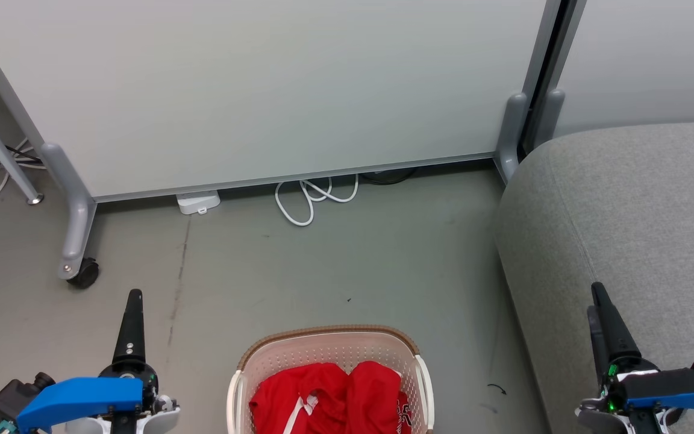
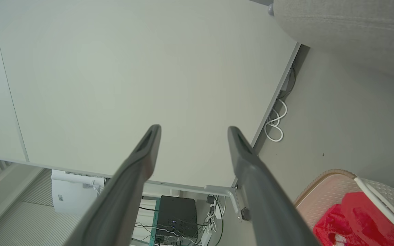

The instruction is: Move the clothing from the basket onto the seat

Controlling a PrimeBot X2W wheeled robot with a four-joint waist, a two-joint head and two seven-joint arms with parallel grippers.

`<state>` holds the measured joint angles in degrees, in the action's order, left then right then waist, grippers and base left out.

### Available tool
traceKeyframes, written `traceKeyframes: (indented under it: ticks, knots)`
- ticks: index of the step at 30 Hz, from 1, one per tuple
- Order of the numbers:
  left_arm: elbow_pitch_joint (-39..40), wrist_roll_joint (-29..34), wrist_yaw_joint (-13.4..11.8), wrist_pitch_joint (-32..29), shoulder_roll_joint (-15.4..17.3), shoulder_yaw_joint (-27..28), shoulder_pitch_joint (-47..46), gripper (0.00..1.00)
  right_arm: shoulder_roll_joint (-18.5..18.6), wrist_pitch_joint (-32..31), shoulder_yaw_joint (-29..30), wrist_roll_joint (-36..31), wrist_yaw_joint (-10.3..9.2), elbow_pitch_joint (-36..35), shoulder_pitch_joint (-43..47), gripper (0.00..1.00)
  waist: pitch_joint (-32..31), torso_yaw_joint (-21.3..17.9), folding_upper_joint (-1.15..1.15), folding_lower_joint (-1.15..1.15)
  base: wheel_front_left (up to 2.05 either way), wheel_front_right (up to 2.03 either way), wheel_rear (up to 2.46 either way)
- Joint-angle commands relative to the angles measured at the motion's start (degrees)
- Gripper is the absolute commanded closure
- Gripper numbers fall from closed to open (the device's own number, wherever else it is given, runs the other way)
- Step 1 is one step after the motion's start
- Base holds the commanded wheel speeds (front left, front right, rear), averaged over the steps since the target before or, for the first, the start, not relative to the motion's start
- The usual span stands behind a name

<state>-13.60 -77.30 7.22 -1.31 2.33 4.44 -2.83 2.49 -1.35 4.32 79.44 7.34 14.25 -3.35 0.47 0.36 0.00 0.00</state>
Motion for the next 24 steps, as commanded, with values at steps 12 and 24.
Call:
traceKeyframes:
  ticks: [12,24]
  knots:
    - [3.2,17.1,-2.3,3.1,0.5,-3.6,-1.4,0.0,0.3,3.1,-1.8,-13.4,0.1,-2.5,-0.6,0.0,0.1,0.2,0.0,0.0,0.0,0.0,0.0]
    - [3.2,29.7,-4.4,5.6,0.5,-6.4,-1.5,0.0,0.4,5.6,-3.3,-24.9,0.12,-3.0,-0.1,0.0,0.1,0.6,0.0,0.0,0.0,0.0,0.0]
